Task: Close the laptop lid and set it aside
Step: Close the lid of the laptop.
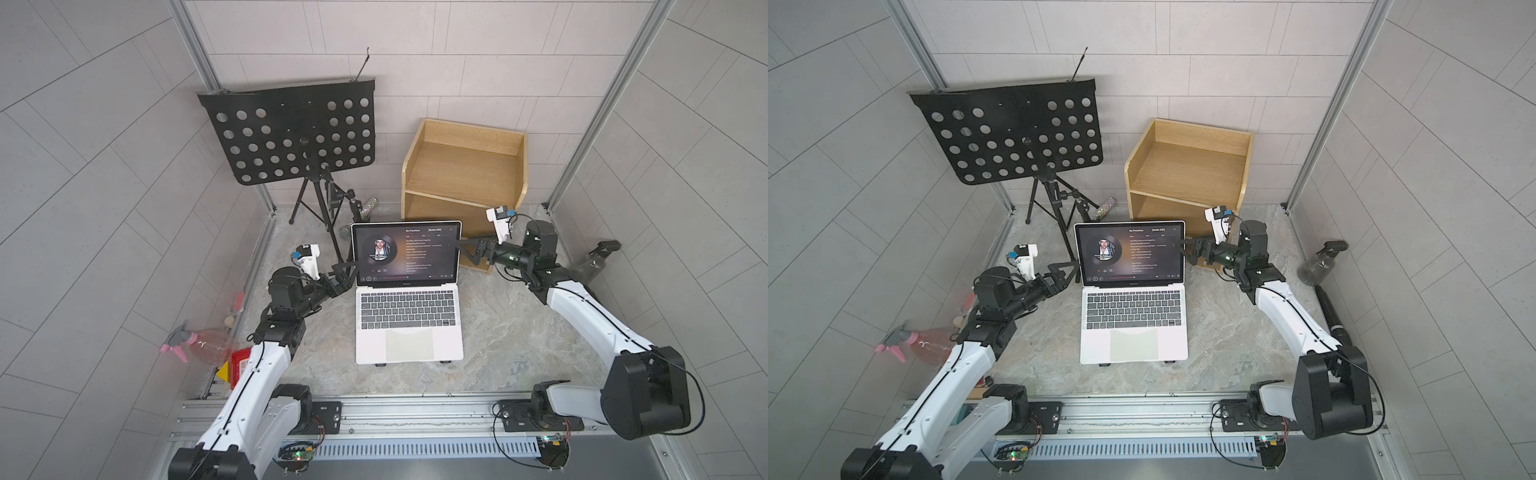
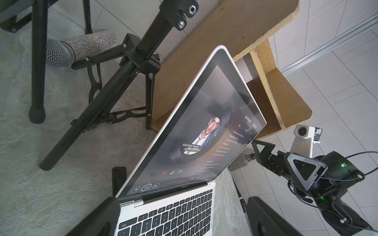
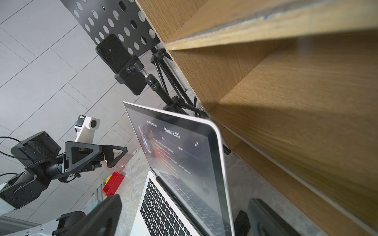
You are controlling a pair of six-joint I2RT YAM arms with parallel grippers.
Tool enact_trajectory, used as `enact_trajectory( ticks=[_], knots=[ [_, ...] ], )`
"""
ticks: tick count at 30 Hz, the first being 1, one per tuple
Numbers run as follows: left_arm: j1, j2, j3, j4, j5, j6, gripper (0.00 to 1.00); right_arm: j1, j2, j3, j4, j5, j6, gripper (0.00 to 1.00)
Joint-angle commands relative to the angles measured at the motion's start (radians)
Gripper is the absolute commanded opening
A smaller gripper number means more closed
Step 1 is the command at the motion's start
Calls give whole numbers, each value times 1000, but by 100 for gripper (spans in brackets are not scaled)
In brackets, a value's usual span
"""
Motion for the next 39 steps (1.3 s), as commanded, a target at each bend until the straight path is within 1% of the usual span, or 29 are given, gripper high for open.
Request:
enact_trajectory(
  ticks=[1,10,14,24,33,39],
  knots=[
    [1,-11,-18,10,1,-1,100,14,38,41,-24,-44,-38,100],
    [1,-3,-18,10,4,-4,100,51,125,158,-80,-95,-81,98],
    [1,1,-18,9,6,-4,100,53,134,180,-84,-113,-85,97],
    [1,3,-26,10,2,-9,100,54,116,156,-85,-136,-114,89],
    [1,-19,-36,-16,-38,-27,100,52,81,125,-80,-125,-135,87],
    [1,-30,-101,-20,-52,-33,96,46,80,132,-98,-123,-167,87]
  ],
)
